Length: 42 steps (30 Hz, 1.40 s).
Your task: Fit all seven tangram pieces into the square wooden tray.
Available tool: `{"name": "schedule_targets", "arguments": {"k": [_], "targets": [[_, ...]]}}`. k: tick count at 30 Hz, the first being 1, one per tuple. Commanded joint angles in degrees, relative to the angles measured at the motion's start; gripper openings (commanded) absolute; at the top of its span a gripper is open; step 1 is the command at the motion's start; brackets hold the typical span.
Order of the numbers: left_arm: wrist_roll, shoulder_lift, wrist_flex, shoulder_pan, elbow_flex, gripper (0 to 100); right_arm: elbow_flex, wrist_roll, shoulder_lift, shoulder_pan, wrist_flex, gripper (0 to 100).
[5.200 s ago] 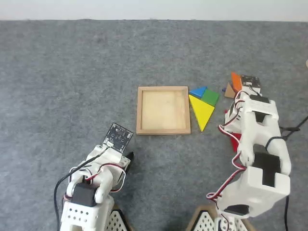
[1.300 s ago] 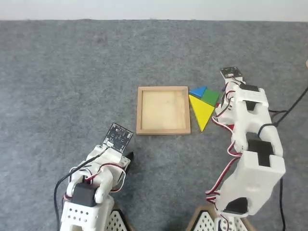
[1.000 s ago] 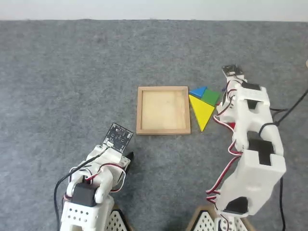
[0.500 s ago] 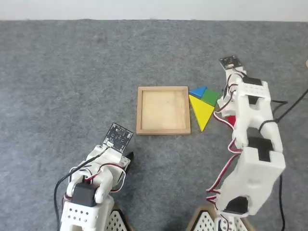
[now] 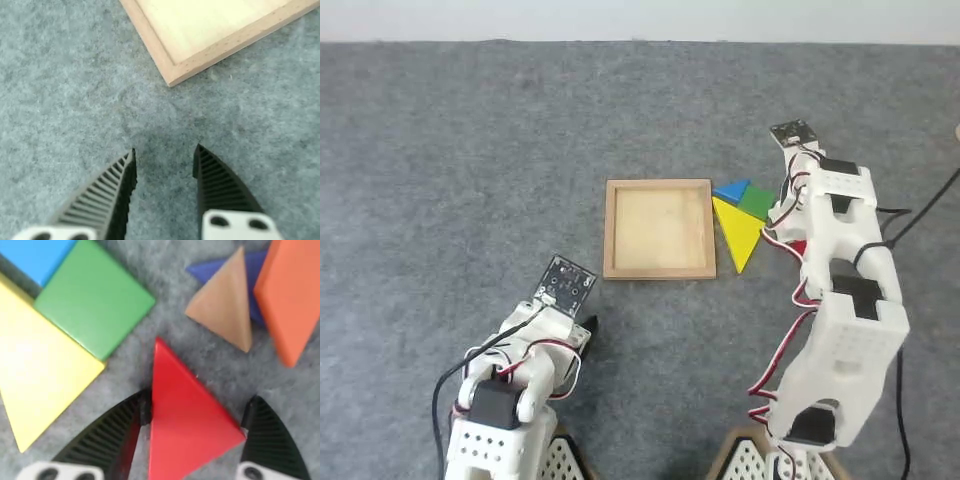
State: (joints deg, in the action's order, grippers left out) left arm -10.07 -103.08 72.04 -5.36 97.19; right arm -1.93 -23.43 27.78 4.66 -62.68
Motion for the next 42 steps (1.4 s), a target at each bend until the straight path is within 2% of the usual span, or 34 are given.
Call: {"name": "schedule_targets", "arguments": {"k": [1,23,29,42], "targets": [[0.44,-1.14,0.35,-0.35,-0.75,18,2.11,4.40,-0.13,0.31,-1.89,30.8],[0.44,-1.14,0.35,-0.35,-0.75,18,3.60,10.02,-3.74,2.42,-7.52,31.3],[0.44,-1.14,0.35,-0.35,-0.75,18,2.46,10.11,-3.30,2.33,-7.78,39.3],[0.44,-1.14,0.35,-0.35,-0.75,18,-2.90,10.99,-3.12,1.45,-6.11,39.5]]}}
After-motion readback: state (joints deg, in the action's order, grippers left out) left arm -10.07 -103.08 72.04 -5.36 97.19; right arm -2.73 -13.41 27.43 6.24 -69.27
